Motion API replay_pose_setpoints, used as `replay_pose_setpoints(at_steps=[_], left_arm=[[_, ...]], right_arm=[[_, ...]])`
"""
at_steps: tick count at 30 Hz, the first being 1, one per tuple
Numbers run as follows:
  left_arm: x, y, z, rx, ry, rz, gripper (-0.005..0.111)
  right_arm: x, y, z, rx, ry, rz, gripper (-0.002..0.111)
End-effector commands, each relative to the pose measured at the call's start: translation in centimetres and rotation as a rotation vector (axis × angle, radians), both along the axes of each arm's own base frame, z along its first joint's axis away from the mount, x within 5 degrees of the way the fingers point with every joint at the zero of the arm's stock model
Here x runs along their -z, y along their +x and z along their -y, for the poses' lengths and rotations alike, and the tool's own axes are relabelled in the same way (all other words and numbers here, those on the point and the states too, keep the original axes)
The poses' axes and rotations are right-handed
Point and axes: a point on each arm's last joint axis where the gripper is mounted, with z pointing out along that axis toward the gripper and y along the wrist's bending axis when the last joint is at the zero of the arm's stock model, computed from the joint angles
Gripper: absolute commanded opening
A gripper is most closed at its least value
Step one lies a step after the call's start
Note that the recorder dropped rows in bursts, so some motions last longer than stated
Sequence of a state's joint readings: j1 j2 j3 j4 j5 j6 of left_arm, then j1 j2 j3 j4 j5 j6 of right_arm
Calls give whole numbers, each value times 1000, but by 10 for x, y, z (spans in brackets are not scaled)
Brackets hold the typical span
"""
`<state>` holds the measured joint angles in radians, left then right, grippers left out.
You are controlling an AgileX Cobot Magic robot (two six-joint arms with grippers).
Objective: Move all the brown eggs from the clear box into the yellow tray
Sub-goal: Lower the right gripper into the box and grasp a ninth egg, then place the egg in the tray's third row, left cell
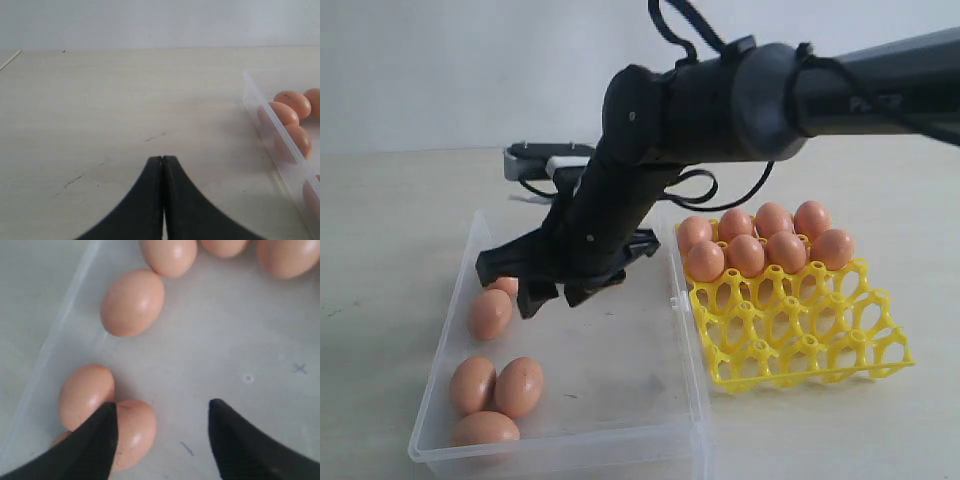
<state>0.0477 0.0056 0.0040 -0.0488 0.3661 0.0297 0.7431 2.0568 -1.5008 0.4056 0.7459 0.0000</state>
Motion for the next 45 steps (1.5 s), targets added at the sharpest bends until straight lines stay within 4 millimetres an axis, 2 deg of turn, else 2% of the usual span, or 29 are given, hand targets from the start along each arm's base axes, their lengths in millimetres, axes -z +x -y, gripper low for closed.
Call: replay_pose_setpoints(at_steps=[1,8,14,16,17,19,21,24,26,28,32,36,40,43,45], left_arm=[[-3,0,1,8,-5,22,0],[-3,0,1,8,-5,22,0],[-3,0,1,8,-5,22,0],[-3,0,1,8,-5,22,0],[-3,0,1,8,-5,22,0],[-3,0,1,8,-5,22,0],[-3,0,1,8,-5,22,0],[-3,0,1,8,-5,22,0],[-3,0,1,8,-5,22,0],[-3,0,1,8,-5,22,0],[-3,0,1,8,-5,22,0],[-3,0,1,8,-5,22,0],[-3,0,1,8,-5,22,0],[-3,0,1,8,-5,22,0],[-3,0,1,8,-5,22,0]], right_arm=[[21,0,-6,81,-3,-107,67],[37,-12,-23,85,23,-167,67],[54,-20,-30,67,-6,-212,65],[56,-21,-30,62,-10,-211,56],[56,-21,-30,62,-11,-212,48],[56,-21,-30,62,-11,-212,28],[52,-21,-30,55,-9,-200,3],[39,-15,-26,20,-1,-117,0],[25,-8,-20,21,13,1,0],[6,0,-8,24,36,173,0],[-29,2,25,40,84,476,0],[-46,2,67,54,117,695,0],[-36,-2,106,8,29,758,0],[-14,0,143,94,2,728,0],[-5,0,155,163,50,730,0]])
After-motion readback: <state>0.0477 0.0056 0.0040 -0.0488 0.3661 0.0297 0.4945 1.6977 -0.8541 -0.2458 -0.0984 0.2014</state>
